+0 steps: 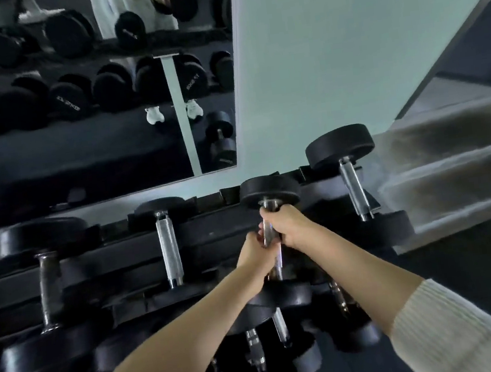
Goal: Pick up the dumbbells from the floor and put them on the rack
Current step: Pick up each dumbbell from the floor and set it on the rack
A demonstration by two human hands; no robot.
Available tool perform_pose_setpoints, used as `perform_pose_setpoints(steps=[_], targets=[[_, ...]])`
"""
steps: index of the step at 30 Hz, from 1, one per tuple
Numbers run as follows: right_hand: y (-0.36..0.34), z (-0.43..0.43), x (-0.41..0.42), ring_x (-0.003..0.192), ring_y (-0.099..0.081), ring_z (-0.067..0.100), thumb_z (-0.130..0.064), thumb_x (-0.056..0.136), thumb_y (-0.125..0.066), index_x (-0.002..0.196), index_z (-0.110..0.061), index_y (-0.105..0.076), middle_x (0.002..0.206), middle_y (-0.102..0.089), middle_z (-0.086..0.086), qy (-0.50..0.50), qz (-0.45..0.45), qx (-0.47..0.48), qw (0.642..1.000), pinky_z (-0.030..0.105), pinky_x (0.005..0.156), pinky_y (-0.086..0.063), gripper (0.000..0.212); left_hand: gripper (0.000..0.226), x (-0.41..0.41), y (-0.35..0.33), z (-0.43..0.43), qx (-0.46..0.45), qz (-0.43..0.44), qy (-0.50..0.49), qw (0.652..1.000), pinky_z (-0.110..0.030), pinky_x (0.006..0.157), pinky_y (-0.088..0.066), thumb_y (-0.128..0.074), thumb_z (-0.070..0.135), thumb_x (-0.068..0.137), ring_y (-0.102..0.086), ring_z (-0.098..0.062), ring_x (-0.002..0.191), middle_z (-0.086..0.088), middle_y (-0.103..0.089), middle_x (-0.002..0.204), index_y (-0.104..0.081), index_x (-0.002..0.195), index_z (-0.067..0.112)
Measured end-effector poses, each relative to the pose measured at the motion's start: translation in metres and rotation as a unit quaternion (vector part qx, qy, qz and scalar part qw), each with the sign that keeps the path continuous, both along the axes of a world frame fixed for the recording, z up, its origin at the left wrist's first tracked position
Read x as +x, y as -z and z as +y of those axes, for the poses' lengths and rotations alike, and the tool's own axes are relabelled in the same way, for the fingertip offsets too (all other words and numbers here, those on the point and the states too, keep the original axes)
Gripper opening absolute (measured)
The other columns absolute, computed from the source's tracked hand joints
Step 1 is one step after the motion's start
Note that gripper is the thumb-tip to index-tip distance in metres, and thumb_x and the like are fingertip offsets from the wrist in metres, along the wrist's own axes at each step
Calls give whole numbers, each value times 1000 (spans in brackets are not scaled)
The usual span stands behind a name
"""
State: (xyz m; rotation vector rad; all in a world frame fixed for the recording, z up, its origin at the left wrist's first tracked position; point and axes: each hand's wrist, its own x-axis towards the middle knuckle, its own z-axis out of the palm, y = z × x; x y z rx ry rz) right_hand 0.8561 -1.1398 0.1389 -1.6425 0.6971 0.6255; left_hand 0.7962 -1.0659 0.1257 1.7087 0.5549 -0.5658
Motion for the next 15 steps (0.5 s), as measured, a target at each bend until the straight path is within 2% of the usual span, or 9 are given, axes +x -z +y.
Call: perform_pose_setpoints(steps=[2, 6, 9, 13, 15], targets=[[3, -4, 21, 80, -67, 29, -26, 90, -59, 78, -10, -58, 75, -66, 8, -43, -3, -7, 999, 47, 91, -55, 20, 28, 16, 3, -11, 3, 12, -38, 999, -25, 62, -45, -55, 33, 92, -55, -10, 74, 2, -57, 87, -49, 108, 11], [9, -7, 54, 64, -59, 21, -20, 94, -55, 78, -10, -55, 74, -60, 9, -104, -4, 4, 995, 41, 83, -54, 19, 24, 42, 12, -25, -7, 38, -106, 994, -24, 59, -41, -53, 33, 93, -50, -11, 70, 1, -55, 86, -45, 104, 13], [20, -10, 70, 68, -59, 20, -19, 94, -56, 79, -12, -54, 77, -60, 9, -140, 0, 3, 990, 43, 90, -52, 17, 24, 54, 19, -32, -19, 49, -142, 989, -22, 55, -40, -52, 32, 94, -51, -9, 70, 4, -54, 85, -45, 108, 14], [30, -17, 87, 72, -61, 20, -19, 94, -55, 82, -13, -54, 82, -61, 9, -162, 6, 8, 987, 43, 94, -53, 14, 25, 66, 27, -42, -7, 54, -180, 982, -28, 71, -48, -54, 33, 93, -56, -13, 77, 4, -56, 88, -46, 108, 15], [33, -20, 92, 71, -60, 19, -18, 95, -55, 82, -13, -53, 82, -60, 10, -171, 13, 14, 985, 42, 91, -54, 14, 23, 69, 30, -46, -4, 60, -198, 978, -30, 72, -48, -54, 34, 92, -55, -11, 75, 6, -55, 84, -44, 103, 17]])
